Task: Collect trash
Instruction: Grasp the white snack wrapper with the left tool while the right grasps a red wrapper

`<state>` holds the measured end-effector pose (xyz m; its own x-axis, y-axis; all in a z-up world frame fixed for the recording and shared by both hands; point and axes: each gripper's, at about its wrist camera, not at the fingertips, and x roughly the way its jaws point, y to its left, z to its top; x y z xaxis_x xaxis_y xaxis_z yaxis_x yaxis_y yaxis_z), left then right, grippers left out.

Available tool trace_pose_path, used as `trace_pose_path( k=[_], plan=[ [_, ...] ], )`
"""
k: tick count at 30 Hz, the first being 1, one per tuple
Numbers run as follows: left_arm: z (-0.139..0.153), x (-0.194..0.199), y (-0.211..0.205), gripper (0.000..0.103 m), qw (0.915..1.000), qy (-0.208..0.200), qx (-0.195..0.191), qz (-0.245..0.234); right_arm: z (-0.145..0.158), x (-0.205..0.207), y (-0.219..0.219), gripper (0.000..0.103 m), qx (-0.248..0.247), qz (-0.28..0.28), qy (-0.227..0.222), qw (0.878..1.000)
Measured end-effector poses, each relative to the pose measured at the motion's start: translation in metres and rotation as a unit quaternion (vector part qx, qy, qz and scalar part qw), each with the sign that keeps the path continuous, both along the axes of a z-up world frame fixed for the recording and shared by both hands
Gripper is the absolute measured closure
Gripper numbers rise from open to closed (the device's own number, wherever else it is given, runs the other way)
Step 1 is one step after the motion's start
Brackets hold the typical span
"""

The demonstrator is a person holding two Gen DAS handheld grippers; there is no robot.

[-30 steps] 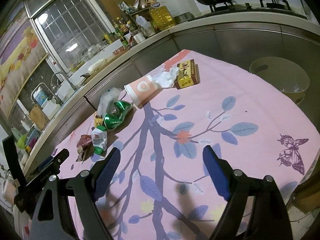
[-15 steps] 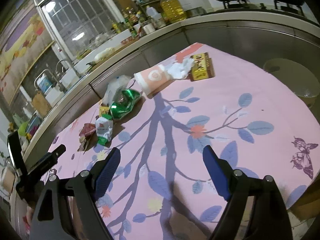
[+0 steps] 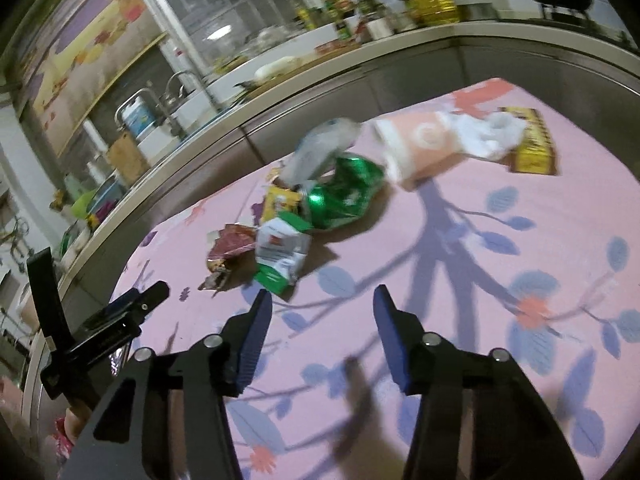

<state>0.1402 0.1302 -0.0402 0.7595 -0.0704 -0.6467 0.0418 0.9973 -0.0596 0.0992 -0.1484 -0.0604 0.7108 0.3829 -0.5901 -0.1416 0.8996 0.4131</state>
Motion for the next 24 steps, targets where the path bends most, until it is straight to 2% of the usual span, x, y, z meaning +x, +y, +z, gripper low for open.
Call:
trace_pose_path(
  k=[4,7,11,14,17,22,23,24],
  plan=[
    [-0.008,0.016,0.006,0.017,0.9992,0.022,-0.032,-0.013,0.001,0.016,0.022,0.059,-0.018,0.034,-0.004,0.999],
    [-0.017,0.028,0.014,0.026,0.9947,0.047,-0.086,-0.03,0.006,0.027,0.047,0.059,-0.05,0.078,-0.019,0.996],
    [-0.024,0.037,0.019,0.036,0.9894,0.064,-0.123,-0.044,0.009,0.036,0.087,0.059,-0.138,0.133,-0.068,0.979],
    [-0.024,0.035,0.028,0.037,0.9875,0.063,-0.137,-0.045,0.005,0.044,0.115,0.059,-0.201,0.174,-0.099,0.959],
    [-0.021,0.029,0.043,0.037,0.9855,0.056,-0.153,-0.048,-0.001,0.054,0.135,0.059,-0.232,0.198,-0.109,0.946],
    [-0.022,0.025,0.056,0.037,0.9807,0.066,-0.175,-0.058,-0.014,0.078,0.155,0.059,-0.257,0.209,-0.104,0.938],
    [-0.023,0.029,0.057,0.037,0.9784,0.072,-0.184,-0.059,-0.018,0.084,0.157,0.074,-0.256,0.21,-0.1,0.938],
    [-0.024,0.033,0.057,0.037,0.9761,0.079,-0.193,-0.061,-0.019,0.089,0.157,0.096,-0.252,0.211,-0.096,0.94]
  ],
)
